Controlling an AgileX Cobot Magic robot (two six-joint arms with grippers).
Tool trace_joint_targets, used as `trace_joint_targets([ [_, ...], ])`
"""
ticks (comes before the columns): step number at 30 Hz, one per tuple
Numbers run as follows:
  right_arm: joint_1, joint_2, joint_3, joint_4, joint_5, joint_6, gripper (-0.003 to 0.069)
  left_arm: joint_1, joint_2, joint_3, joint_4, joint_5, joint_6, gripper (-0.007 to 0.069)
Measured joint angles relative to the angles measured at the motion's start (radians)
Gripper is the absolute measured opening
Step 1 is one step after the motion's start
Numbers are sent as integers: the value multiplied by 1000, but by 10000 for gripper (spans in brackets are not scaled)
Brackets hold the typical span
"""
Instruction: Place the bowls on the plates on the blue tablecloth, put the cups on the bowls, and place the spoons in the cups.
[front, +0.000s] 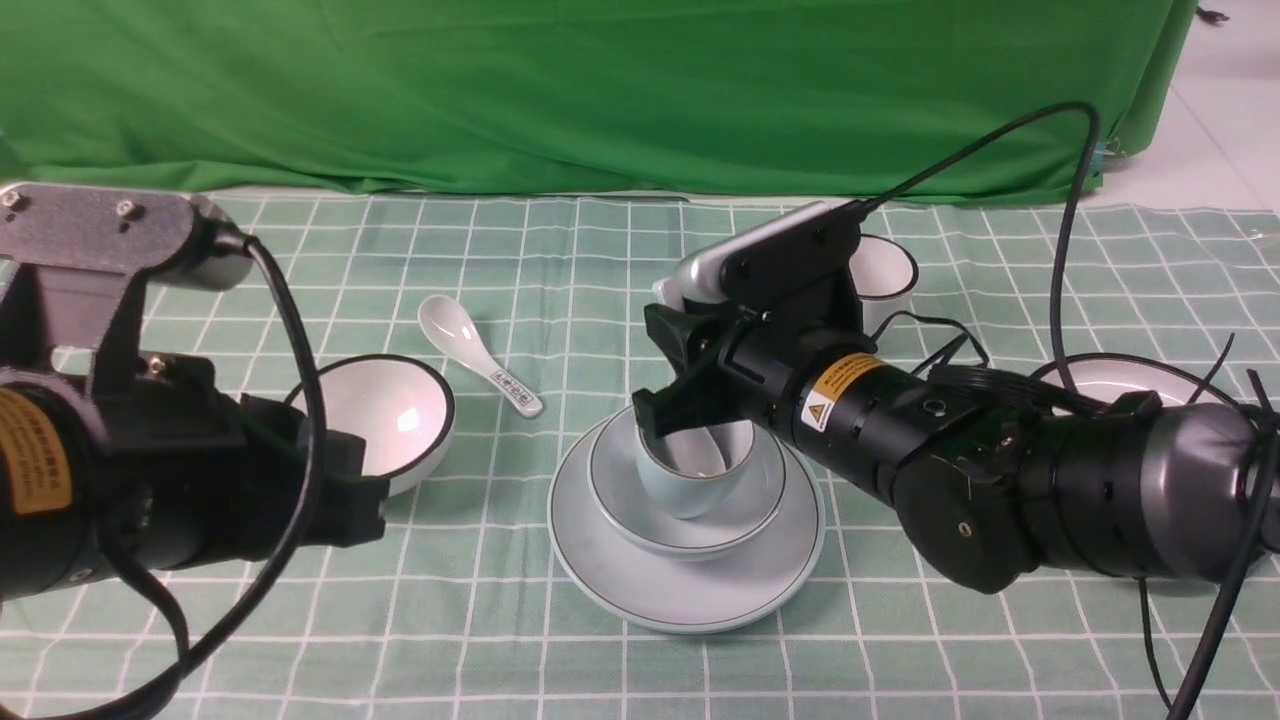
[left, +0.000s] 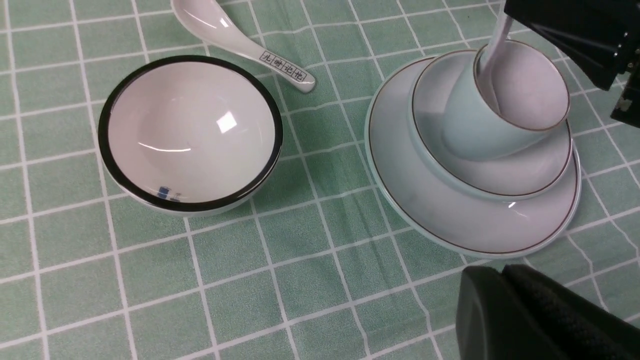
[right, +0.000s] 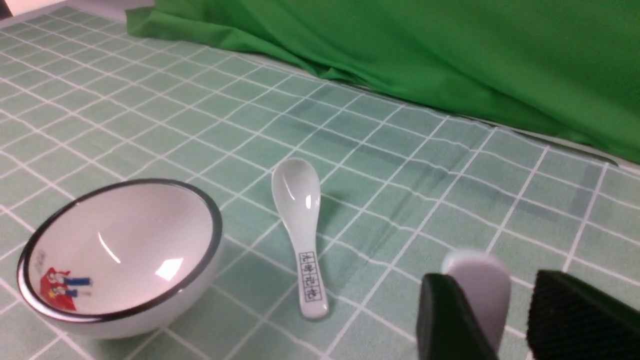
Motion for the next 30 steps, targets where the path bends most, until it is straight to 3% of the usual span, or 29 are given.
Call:
trace_joint_targets([
  [2, 0, -51, -6, 0, 98, 0, 340, 0, 0, 0, 4, 0, -3, 9],
  [6, -1, -211, -62, 0, 471, -54, 330, 0, 0, 0, 11, 0, -3, 9],
  [9, -16, -349, -100, -5, 723, -102, 248, 0, 0, 0, 11, 0, -3, 9],
  [13, -87, -593, -107, -18, 956, -114, 69, 0, 0, 0, 11, 1, -3, 9],
  [20, -221, -1015, 42, -50, 962, -94, 25, 0, 0, 0, 11, 2, -3, 9],
  [30, -272, -1514, 495, -53, 656, -57, 23, 0, 0, 4, 11, 2, -3, 9],
])
